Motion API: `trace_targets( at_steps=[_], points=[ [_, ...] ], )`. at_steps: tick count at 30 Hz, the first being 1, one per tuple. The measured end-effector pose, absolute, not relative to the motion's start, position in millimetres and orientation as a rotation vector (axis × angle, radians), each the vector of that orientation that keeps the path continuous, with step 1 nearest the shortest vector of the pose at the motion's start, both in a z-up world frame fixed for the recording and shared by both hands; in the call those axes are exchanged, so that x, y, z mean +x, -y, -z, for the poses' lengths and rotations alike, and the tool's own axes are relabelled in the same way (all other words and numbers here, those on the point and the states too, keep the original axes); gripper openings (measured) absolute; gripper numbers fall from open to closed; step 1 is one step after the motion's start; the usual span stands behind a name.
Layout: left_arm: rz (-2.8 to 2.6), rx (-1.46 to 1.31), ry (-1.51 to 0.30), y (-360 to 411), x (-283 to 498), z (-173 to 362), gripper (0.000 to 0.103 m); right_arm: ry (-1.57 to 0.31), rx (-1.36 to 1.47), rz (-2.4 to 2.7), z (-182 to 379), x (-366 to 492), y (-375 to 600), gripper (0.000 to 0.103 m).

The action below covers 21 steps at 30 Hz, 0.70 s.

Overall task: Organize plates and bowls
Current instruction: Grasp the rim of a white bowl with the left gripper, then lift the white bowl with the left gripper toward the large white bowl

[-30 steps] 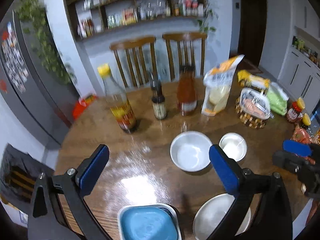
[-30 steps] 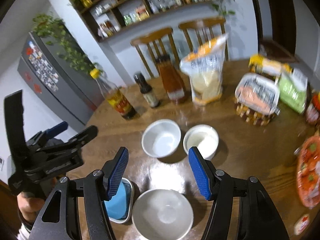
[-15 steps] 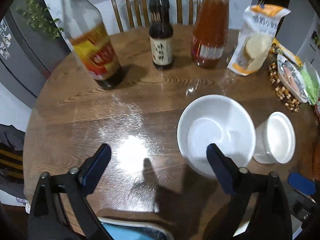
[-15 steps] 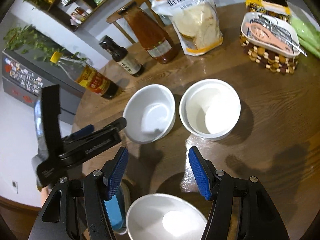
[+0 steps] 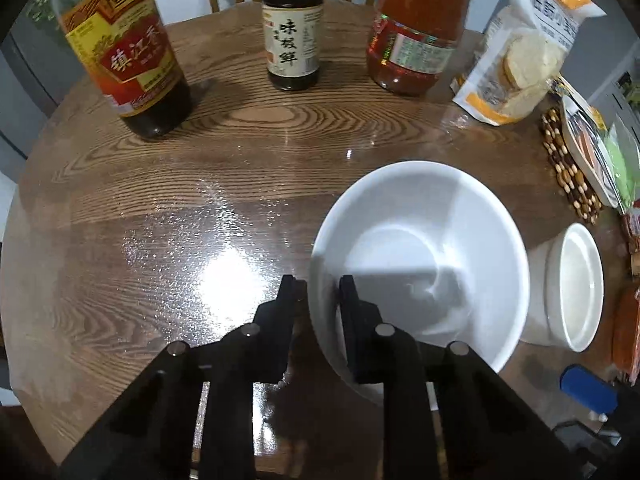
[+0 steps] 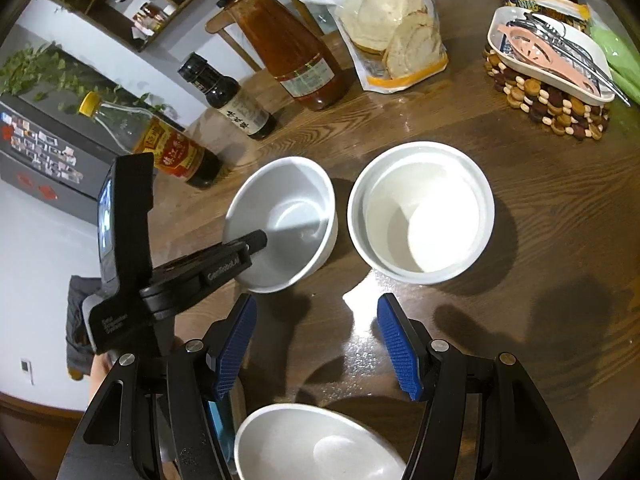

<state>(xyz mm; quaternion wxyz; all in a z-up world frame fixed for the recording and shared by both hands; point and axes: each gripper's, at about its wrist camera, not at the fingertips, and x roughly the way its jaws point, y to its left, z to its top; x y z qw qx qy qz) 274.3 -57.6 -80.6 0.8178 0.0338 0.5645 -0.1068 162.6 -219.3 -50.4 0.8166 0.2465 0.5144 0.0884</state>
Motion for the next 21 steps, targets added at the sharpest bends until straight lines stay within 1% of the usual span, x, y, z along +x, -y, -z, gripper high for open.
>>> trace_targets(
  at_steps=[1,2,8,18,20,21],
  points=[
    [0.235,0.075,-1.206,57.7,274.2,80.9,0.015,-1.1,0.525,-0.184,51.7,163.7,219.5,0.063],
    [0.245,0.096,-1.202,59.1,271.5,80.0,0.015,-1.103,0.525,-0.181,52.7,165.2,219.5,0.063],
    [0.303,0.179,-1.213,59.7,250.5,78.3,0.016,-1.129,0.522,-0.178,62.4,168.7,216.5,0.063],
    [0.361,0.196,-1.252,51.1,219.8,80.8,0.017,-1.172,0.445,-0.185,78.0,177.0,193.9,0.063],
    [0.355,0.205,-1.248,50.7,215.6,81.9,0.018,-1.174,0.433,-0.197,79.0,178.6,191.2,0.056],
    [0.354,0.208,-1.246,49.2,207.7,80.2,0.018,-1.177,0.427,-0.202,79.6,179.8,190.0,0.049]
  ],
)
